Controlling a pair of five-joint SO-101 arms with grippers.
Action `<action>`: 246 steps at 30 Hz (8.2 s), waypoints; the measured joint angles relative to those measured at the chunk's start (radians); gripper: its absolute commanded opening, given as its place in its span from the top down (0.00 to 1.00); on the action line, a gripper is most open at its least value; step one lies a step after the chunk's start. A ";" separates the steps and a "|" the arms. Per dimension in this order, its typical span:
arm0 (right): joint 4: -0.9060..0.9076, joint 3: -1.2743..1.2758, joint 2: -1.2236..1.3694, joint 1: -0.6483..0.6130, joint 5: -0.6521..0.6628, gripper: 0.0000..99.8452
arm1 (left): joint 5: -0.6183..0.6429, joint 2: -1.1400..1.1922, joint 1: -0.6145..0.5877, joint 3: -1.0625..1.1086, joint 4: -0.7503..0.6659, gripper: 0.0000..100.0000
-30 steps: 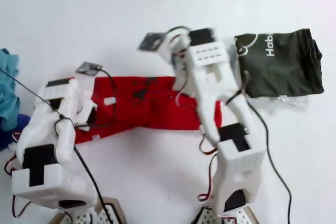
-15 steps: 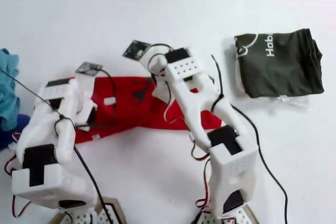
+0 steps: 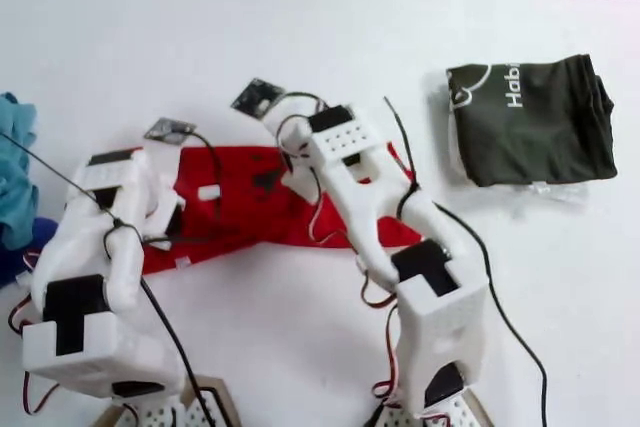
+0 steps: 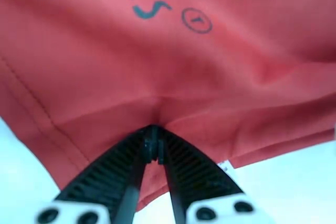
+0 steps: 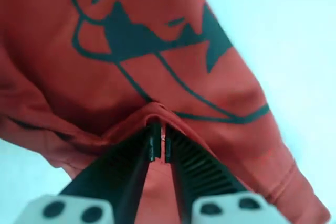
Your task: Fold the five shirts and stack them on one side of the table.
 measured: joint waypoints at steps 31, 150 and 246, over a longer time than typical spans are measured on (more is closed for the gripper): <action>0.008 0.210 -0.344 0.339 -0.003 0.98 | 0.000 0.000 0.000 0.000 0.000 0.97; -0.339 1.505 -1.344 0.867 0.146 0.98 | 0.295 0.270 0.755 -1.077 0.512 0.79; 0.178 0.339 -0.232 -0.210 -0.021 0.80 | -0.081 -0.457 -0.480 0.454 -0.166 0.97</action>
